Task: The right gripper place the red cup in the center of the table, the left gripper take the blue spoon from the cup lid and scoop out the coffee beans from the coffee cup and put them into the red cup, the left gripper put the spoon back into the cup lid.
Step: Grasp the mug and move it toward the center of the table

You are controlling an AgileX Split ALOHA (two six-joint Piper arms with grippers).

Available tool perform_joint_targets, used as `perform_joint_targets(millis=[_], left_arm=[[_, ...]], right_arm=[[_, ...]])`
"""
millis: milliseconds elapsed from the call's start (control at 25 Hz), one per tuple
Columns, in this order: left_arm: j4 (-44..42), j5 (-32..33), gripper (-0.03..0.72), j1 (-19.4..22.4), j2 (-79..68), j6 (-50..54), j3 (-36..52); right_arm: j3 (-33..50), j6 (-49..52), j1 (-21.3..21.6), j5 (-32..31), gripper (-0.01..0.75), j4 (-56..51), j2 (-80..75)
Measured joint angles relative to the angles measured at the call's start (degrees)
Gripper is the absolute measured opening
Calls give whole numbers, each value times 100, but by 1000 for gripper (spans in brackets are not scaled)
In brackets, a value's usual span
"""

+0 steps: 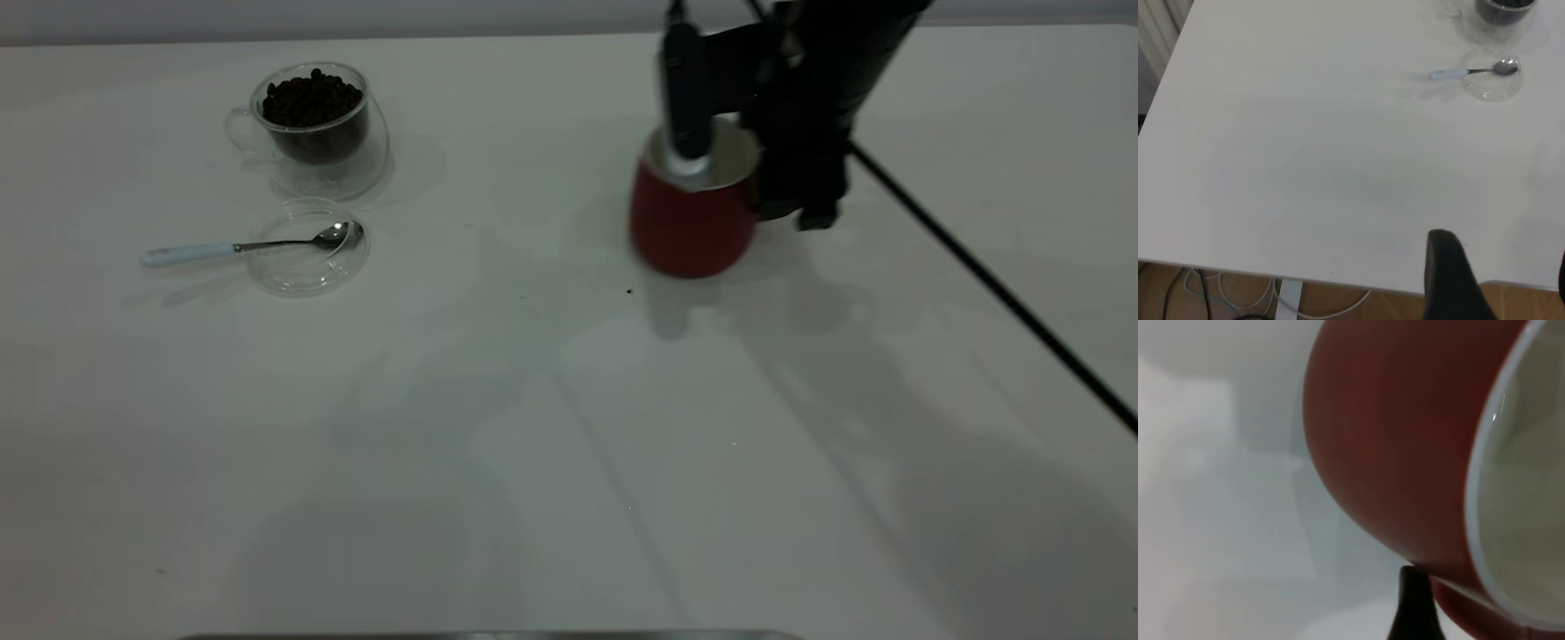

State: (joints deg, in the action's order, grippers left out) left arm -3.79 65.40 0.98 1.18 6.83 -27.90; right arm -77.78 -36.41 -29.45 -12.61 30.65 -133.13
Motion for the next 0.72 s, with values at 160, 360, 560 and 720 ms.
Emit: perform_joint_targets(millis=[160, 360, 560, 720], left_arm=[[0, 0, 449, 0, 0, 0, 0], [0, 0, 449, 0, 0, 0, 0], [0, 0, 449, 0, 0, 0, 0], [0, 0, 449, 0, 0, 0, 0]], right_arm=[[0, 455, -414, 84, 591, -127, 0], [0, 1256, -614, 236, 591, -168, 0], [0, 1906, -619, 160, 591, -170, 36], [0, 1985, -639, -105, 547, -170, 346]])
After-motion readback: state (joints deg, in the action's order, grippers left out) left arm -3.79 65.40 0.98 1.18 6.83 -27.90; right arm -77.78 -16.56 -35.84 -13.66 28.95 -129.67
